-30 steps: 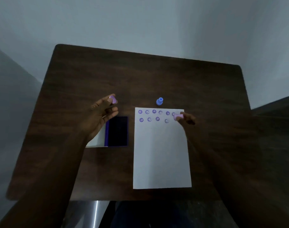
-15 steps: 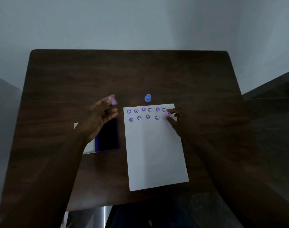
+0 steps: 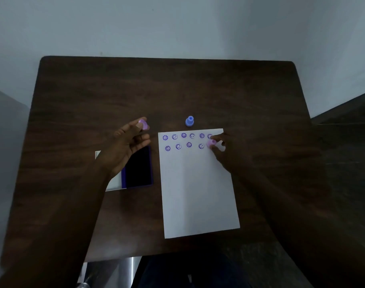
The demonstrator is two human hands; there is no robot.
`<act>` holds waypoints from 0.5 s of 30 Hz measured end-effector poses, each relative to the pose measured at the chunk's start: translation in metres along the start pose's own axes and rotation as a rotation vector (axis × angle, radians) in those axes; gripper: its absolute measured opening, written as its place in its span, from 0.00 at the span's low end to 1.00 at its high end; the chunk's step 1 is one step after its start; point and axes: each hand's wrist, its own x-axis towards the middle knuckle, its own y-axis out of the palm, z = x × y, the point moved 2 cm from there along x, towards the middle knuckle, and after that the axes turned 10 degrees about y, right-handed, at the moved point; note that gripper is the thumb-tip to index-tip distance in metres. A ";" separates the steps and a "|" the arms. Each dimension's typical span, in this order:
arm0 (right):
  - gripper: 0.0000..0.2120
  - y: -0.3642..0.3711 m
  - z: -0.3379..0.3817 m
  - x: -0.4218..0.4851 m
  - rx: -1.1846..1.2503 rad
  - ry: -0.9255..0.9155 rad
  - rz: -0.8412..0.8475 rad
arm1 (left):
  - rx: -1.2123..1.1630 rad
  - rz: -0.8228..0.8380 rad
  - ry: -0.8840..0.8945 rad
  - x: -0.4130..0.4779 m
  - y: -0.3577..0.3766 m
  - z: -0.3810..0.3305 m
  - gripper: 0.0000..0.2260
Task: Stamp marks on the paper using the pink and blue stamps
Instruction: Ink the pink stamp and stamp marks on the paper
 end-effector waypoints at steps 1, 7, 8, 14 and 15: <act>0.08 0.000 0.000 0.000 -0.044 -0.010 -0.007 | -0.003 0.001 0.001 0.001 0.000 0.001 0.09; 0.09 0.000 0.011 0.002 -0.239 -0.086 -0.019 | -0.019 -0.004 -0.003 0.007 0.002 0.004 0.09; 0.09 0.000 0.012 0.004 -0.261 -0.083 0.001 | -0.021 -0.007 -0.008 0.009 0.002 0.005 0.09; 0.09 0.000 0.011 0.009 -0.270 -0.073 0.028 | -0.020 0.008 -0.012 0.018 0.005 0.005 0.10; 0.09 -0.001 0.012 0.009 -0.261 -0.067 0.025 | -0.019 0.008 -0.009 0.020 0.006 0.004 0.10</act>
